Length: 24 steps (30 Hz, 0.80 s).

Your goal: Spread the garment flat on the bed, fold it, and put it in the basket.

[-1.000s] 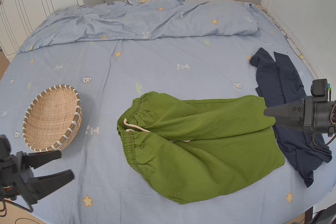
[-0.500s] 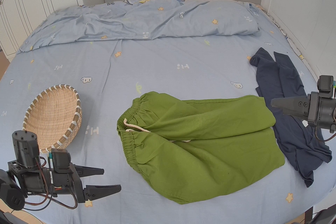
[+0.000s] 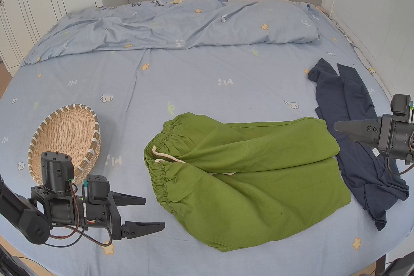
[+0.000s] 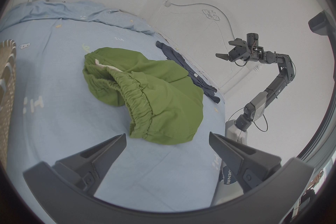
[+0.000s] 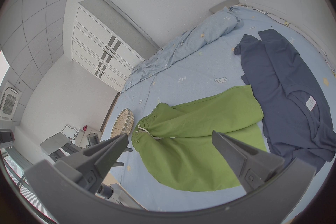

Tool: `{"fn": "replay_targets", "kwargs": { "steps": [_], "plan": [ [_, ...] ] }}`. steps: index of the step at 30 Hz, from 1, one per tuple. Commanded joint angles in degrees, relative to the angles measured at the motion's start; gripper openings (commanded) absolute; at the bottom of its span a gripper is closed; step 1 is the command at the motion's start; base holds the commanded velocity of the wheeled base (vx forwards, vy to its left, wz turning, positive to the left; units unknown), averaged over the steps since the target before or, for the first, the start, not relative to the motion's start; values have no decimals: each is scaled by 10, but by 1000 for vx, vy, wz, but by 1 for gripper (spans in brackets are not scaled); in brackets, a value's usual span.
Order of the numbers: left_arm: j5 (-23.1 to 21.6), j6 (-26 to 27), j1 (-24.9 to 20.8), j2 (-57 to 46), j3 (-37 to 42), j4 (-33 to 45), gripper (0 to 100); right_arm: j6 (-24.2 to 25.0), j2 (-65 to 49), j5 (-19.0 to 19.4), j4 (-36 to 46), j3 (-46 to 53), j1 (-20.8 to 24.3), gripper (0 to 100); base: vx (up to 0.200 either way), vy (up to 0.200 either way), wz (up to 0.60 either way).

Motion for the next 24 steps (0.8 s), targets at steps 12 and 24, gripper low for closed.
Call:
{"fn": "replay_targets", "kwargs": {
  "steps": [12,24],
  "plan": [
    [-19,29,5,171,-82,-62,100,4,-21,-3,-129,55,-19,100,0,0,0],
    [-87,25,0,214,-69,-142,100,4,-18,-3,-129,60,-20,100,0,0,0]
  ]
}}
